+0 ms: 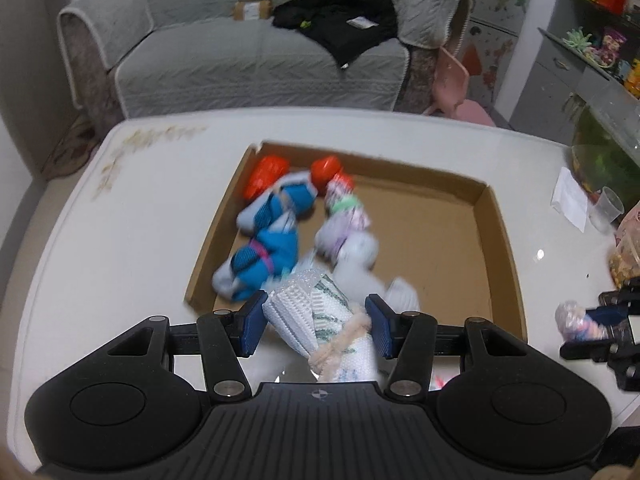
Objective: Organize objects
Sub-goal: 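Lower the striped sock and pastel roll into the tray and open both grippers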
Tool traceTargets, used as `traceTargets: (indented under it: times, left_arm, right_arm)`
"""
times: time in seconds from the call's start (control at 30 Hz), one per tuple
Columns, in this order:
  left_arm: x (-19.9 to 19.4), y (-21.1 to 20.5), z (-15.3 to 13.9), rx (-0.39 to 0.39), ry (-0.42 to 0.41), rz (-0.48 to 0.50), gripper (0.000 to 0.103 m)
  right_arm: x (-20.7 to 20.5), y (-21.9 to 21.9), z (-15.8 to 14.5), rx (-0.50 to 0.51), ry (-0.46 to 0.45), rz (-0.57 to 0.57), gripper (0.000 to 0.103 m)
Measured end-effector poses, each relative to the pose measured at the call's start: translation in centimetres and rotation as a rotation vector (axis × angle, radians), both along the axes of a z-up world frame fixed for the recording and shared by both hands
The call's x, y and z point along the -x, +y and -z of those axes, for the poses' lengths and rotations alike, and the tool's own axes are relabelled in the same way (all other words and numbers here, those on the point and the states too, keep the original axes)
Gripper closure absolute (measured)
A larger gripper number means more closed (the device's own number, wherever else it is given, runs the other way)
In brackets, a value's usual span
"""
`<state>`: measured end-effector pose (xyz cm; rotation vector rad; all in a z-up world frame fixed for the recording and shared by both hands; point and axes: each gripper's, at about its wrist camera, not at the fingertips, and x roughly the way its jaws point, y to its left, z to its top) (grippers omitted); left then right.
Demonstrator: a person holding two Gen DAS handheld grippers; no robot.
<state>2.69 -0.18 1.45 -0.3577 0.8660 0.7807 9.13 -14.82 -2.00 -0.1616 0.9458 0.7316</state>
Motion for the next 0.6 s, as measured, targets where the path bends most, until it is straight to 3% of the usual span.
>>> traceTargets:
  times: [0.3,0.47,0.6]
  left_arm:
    - [-9.2,3.5,-1.0,-0.083,0.033,0.196,0.044]
    - [-14.5,5.8,2.0,-0.092,0.086,0.312,0.043]
    - [-16.9,7.3,5.7,-0.072,0.122,0.347,0.043]
  right_arm:
    - [-6.6,1.0,-2.2,0.029,-0.112,0.062,0.078]
    - [-10.3,2.9,-1.0,0.043,-0.125,0.057,0.078]
    - [-13.0,4.0,1.2,0.070,-0.107,0.061,0.078]
